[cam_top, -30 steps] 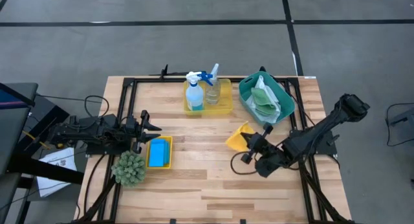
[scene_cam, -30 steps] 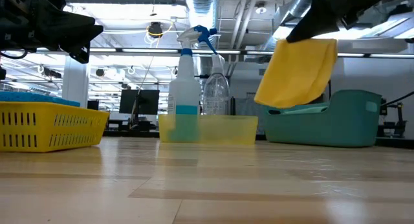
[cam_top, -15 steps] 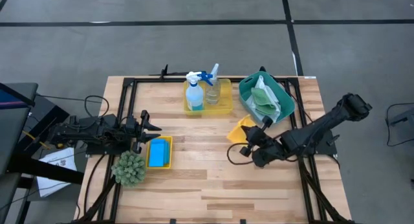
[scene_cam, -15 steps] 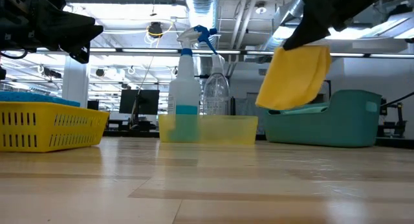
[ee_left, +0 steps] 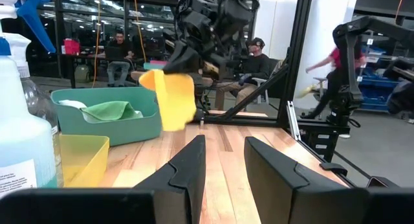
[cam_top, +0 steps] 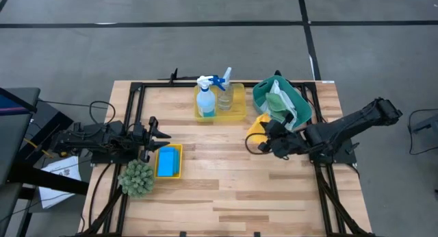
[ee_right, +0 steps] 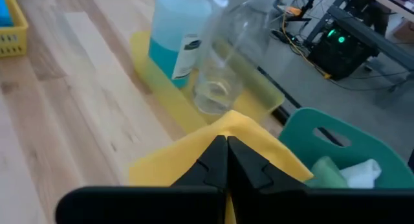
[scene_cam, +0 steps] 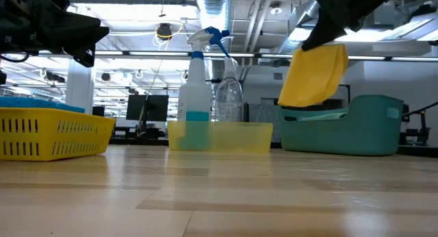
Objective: Pick & Place Kitchen Items
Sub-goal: Put the yellow microfiber cloth into the green bin
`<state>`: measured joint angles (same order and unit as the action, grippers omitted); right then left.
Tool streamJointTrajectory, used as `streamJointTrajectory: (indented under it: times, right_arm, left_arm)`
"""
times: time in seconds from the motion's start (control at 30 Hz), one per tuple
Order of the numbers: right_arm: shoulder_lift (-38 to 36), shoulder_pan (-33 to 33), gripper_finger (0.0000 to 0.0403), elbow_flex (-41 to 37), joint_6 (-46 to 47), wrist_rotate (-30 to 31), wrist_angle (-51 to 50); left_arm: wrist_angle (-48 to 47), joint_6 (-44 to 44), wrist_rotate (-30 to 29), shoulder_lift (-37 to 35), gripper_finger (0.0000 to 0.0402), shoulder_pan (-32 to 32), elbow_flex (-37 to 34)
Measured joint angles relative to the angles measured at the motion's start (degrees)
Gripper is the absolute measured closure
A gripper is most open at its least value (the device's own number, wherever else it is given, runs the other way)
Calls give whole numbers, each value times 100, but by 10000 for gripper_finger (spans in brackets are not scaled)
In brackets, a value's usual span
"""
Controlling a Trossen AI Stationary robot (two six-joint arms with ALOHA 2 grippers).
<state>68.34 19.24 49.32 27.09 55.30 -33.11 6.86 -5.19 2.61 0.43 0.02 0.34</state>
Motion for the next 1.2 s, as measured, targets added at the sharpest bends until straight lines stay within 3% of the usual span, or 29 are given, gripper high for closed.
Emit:
streamJointTrajectory:
  times: [0.5, 0.73, 1.2]
  right_arm:
    - [-1110, -403, 403, 0, -611, -148, -459]
    - [-1488, -993, 403, 0, -1111, -443, -351]
    - [-1854, -2125, 403, 0, -1847, -454, -310]
  left_arm:
    - [1, -1, 0, 0, 298, 1, 0]
    - [1, -1, 0, 0, 298, -1, 0]
    - [1, 0, 0, 0, 298, 1, 0]
